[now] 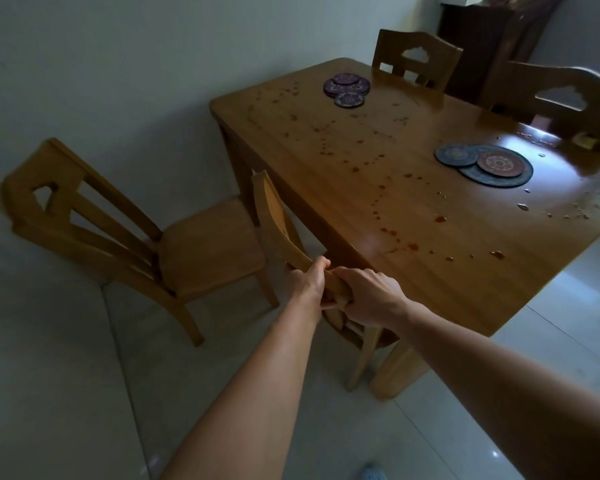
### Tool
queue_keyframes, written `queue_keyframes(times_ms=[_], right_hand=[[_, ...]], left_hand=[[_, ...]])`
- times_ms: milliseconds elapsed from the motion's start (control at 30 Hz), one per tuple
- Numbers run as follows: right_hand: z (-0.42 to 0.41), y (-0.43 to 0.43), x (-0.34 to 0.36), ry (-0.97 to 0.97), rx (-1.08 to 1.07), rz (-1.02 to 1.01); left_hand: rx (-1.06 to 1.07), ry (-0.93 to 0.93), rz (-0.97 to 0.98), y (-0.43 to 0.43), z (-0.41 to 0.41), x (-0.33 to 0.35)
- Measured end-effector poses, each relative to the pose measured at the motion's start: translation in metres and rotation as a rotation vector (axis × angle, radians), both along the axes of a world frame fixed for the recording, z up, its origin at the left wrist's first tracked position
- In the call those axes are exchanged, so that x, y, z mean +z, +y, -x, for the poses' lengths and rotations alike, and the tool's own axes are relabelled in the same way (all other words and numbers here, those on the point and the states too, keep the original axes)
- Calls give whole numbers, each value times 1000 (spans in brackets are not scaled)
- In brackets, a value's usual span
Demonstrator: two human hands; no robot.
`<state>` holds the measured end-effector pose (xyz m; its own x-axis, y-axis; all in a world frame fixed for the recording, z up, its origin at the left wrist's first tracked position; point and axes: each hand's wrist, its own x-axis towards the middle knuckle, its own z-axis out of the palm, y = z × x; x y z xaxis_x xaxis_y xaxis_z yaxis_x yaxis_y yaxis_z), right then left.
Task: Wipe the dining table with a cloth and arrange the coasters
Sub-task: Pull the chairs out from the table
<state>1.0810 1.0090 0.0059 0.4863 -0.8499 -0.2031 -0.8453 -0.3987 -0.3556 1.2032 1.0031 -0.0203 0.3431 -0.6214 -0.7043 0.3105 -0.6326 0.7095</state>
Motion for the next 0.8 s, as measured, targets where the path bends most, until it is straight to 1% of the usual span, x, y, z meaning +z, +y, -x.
queue_keyframes(times_ms=[167, 300, 367, 400, 533, 667, 733, 800], right_hand=[[1, -10, -4, -17, 31, -88], [5, -14, 4, -32, 71, -236], [4, -13, 13, -155, 89, -309], [1, -12, 18, -236, 89, -299], [-18, -17, 41, -445, 3, -122], [-39, -27, 65, -723, -87, -86], [-53, -35, 73, -812, -148, -47], [-72, -44, 82, -885, -179, -15]], left_hand=[[-65, 8, -14, -2, -1, 4], [-165, 33, -16, 3, -7, 9], [-182, 9, -28, 5, -8, 12], [-157, -14, -28, 5, -8, 14], [4, -101, 65, 5, -21, 34], [99, -105, 188, 5, -48, 68], [160, -84, 264, 4, -65, 85], [212, -24, 326, 5, -85, 102]])
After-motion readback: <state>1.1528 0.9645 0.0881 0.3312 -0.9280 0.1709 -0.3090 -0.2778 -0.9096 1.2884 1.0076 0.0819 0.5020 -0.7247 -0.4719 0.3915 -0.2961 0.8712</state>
